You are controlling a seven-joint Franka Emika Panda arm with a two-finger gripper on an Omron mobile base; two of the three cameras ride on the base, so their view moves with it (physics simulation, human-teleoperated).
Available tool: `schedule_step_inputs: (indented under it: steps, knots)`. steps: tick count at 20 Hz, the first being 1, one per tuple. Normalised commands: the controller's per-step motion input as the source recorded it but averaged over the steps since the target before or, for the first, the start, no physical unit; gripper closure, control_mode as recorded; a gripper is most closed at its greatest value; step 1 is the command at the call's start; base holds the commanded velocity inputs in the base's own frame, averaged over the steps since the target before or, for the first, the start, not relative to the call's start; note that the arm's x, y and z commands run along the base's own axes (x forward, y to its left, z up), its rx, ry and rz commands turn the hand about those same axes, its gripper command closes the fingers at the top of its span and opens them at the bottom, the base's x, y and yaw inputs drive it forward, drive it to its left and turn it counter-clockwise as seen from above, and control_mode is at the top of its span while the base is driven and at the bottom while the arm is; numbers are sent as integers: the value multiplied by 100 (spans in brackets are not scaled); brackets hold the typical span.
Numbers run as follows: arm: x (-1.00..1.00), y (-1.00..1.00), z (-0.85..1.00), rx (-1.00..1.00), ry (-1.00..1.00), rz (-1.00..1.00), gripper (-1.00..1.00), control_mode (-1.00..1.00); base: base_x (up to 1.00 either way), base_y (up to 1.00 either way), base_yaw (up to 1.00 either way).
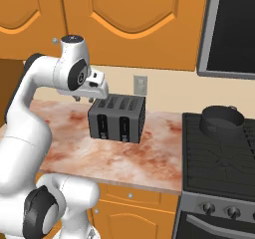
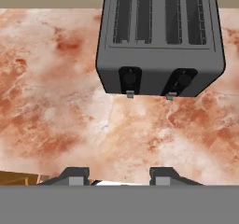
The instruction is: Open the cabinet and move the ladle to the pot. Then close the cabinet.
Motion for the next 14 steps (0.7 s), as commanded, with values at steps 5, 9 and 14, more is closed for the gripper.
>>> schedule_step_inputs:
  steps: [5, 9, 14]
  knots:
    - [-12, 12, -1, -3, -5, 0, -100, -100, 0, 0, 0]
    - [-14, 54, 0, -14, -1, 3, -100, -100, 0, 0, 0]
    - [-10, 63, 15, -16, -2, 1, -100, -100, 0, 0, 0]
